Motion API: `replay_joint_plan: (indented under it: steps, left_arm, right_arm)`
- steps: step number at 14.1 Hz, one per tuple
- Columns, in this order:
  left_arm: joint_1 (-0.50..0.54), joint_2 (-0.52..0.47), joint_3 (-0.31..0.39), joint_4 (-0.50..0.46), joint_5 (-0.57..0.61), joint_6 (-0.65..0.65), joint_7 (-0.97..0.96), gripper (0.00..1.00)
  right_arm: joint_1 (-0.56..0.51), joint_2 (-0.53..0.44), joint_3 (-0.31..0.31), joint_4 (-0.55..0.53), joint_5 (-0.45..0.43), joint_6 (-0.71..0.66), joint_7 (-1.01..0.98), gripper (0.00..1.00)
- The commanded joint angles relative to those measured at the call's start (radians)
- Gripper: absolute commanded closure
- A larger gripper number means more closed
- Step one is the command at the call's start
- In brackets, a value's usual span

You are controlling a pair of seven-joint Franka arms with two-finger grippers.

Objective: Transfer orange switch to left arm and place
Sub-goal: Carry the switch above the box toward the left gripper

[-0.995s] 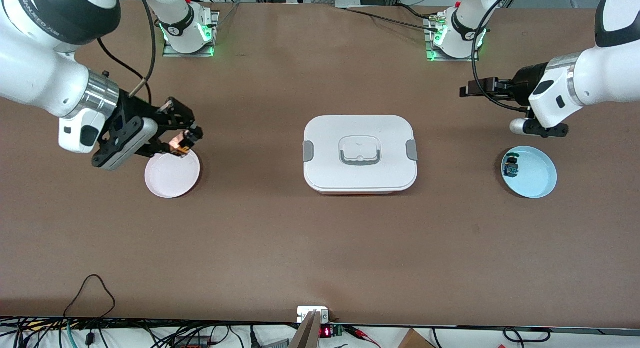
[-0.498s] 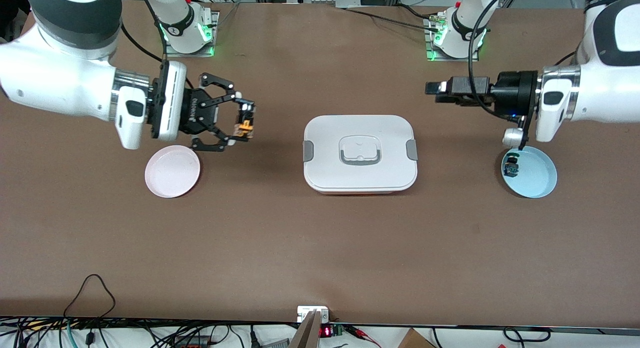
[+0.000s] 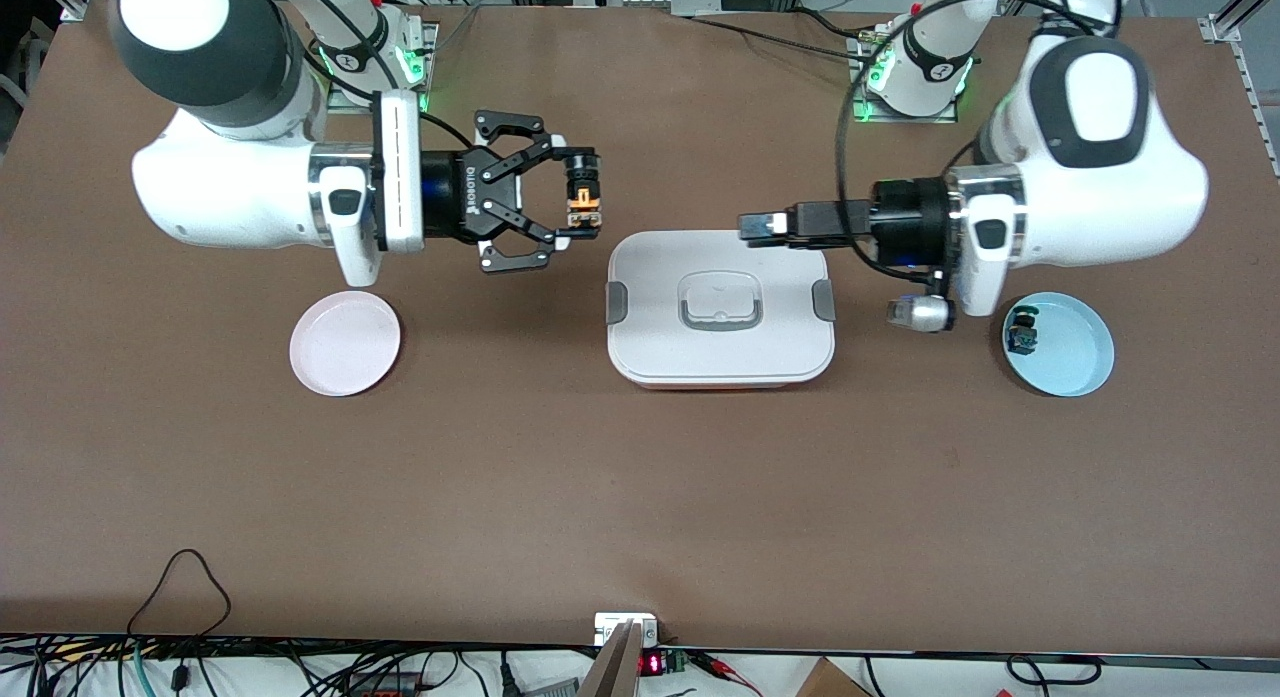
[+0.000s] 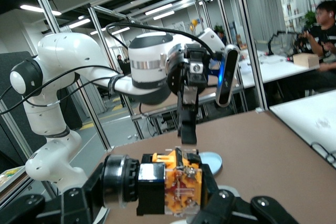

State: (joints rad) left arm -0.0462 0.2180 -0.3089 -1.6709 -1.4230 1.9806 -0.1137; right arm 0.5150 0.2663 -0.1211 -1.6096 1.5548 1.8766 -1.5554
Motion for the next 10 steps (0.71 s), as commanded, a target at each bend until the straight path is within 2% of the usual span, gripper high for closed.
replay_joint_plan:
  steps: [1,4,6,10]
  left_arm:
    - [0.005,-0.002,-0.051,-0.003,-0.033,0.050,0.035,0.00]
    - [-0.004,0.004,-0.096,-0.004,-0.062,0.105,0.037,0.00]
    - [-0.032,0.017,-0.099,0.002,-0.068,0.148,0.037,0.00]
    - [-0.055,0.029,-0.099,0.007,-0.083,0.153,0.060,0.02]
  right_arm:
    - [0.016,0.016,-0.006,-0.007,0.085,0.007,-0.107,1.00]
    - [0.033,0.016,-0.006,-0.003,0.090,0.012,-0.115,1.00]
    - [0.042,0.016,-0.006,-0.001,0.091,0.022,-0.124,1.00]
    - [0.057,0.024,-0.008,-0.001,0.091,0.041,-0.124,1.00]
